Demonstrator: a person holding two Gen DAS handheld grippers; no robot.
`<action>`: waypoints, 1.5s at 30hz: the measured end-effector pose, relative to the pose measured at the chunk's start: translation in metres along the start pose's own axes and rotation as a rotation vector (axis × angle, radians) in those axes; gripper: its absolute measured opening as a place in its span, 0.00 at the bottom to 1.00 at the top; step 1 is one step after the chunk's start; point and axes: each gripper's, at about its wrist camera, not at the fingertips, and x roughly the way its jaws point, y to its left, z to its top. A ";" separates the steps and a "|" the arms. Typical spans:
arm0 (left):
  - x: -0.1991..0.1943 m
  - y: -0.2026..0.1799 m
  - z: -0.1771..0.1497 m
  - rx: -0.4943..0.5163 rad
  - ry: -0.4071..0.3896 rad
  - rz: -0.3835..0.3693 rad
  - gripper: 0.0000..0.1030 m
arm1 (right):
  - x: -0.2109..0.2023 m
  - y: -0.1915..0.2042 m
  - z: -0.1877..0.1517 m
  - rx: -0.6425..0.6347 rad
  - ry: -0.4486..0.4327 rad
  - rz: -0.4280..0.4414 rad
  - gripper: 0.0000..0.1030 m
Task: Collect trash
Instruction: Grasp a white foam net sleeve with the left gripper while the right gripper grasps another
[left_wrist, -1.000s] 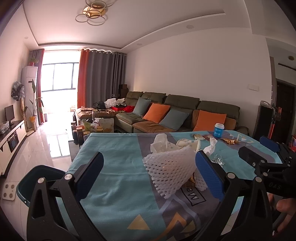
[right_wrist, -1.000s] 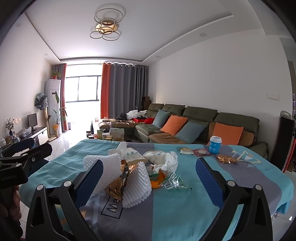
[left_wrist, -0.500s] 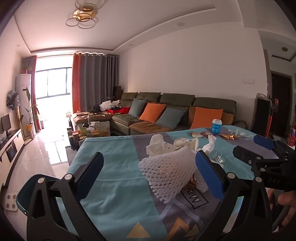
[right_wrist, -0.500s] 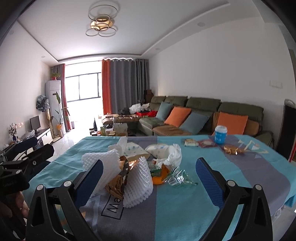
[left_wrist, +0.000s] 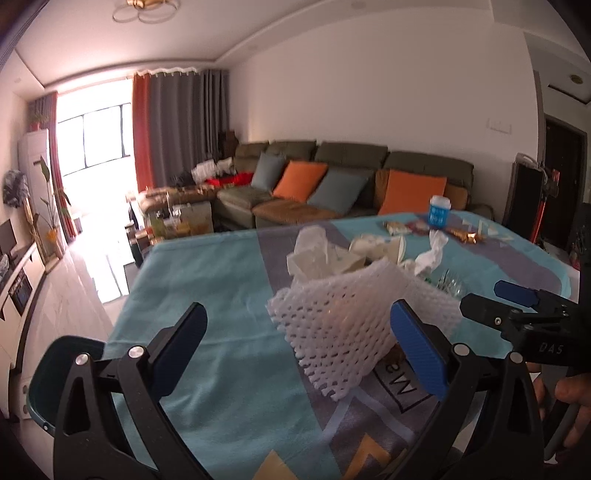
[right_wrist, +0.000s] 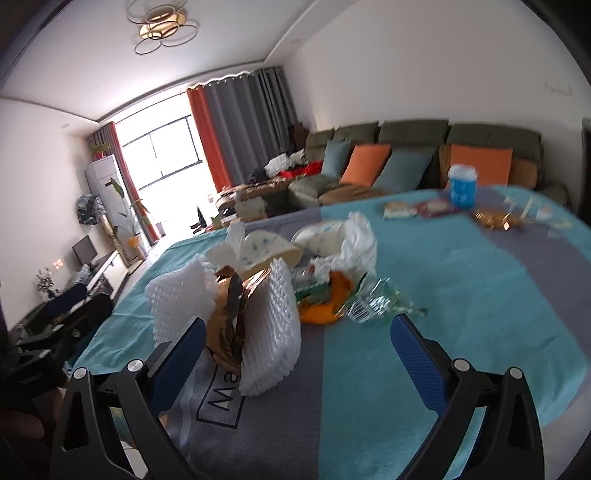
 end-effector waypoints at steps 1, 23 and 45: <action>0.006 0.001 0.000 -0.006 0.015 -0.007 0.95 | 0.004 0.000 -0.001 0.008 0.015 0.007 0.93; 0.091 0.010 0.002 -0.038 0.161 -0.179 0.95 | 0.042 0.000 -0.007 0.068 0.167 0.108 0.34; 0.073 0.010 -0.008 -0.075 0.135 -0.263 0.08 | 0.030 0.009 -0.006 0.030 0.148 0.089 0.10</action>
